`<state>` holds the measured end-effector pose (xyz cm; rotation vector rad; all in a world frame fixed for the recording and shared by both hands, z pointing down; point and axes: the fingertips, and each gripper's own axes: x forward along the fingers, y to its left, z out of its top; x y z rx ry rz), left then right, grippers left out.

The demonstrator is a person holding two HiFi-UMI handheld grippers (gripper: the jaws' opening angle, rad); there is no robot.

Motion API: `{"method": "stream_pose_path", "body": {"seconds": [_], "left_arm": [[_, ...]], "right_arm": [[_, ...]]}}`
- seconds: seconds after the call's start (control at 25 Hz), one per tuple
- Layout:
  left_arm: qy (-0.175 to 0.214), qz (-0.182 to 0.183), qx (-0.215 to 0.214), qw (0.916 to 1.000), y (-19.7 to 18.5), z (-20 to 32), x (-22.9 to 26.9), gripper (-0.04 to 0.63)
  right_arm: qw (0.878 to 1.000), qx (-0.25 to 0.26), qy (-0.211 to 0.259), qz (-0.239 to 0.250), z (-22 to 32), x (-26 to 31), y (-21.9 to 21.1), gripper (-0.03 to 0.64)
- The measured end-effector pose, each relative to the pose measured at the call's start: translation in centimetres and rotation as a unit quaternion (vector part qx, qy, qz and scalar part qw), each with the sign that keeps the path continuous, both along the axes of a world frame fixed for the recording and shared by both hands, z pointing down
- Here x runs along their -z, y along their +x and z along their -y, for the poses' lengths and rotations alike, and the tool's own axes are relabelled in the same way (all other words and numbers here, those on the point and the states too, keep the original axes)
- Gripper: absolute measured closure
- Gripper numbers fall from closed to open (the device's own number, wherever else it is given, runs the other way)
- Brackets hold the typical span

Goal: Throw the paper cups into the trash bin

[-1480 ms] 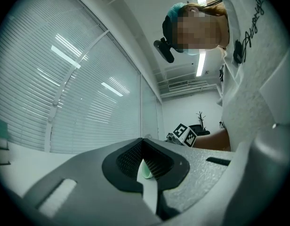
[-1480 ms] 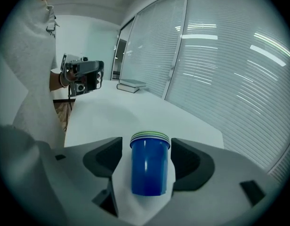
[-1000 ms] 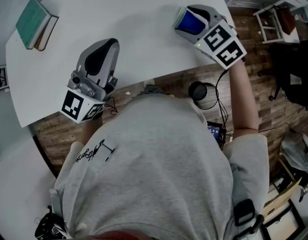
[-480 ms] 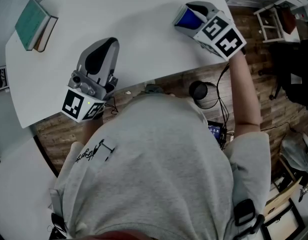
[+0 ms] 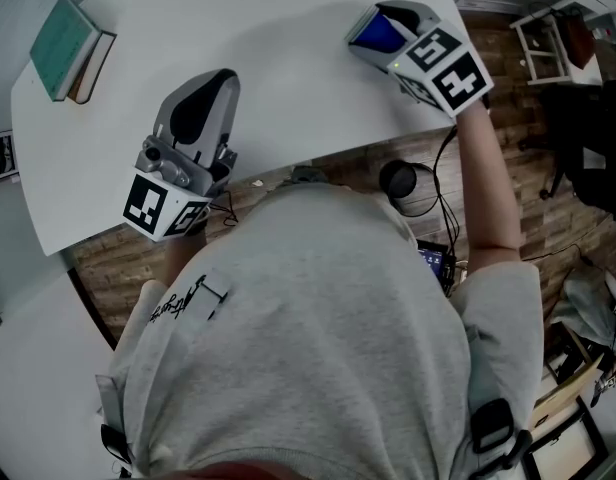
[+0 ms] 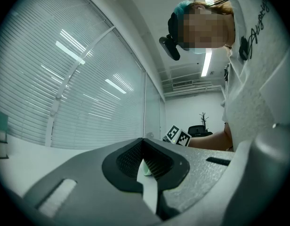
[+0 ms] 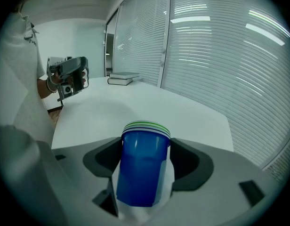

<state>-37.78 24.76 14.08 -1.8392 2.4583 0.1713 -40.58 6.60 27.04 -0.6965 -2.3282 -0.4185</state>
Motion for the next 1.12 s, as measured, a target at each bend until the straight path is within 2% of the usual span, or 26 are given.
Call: {"method": "stream_pose_path", "body": {"seconds": [0.48,1.12], "left_arm": [[0.000,0.002,-0.006,1.0000,0.0,0.9,0.3,0.601],[0.003,0.001,-0.022,0.9998,1.0,2.4,0.5,0.601]], "right_arm": [[0.999,-0.004,-0.005,0.049,0.4,0.7,0.3,0.321],[0.988,-0.021,-0.056,0.140,-1.0,4.4,1.2,0.321]]}}
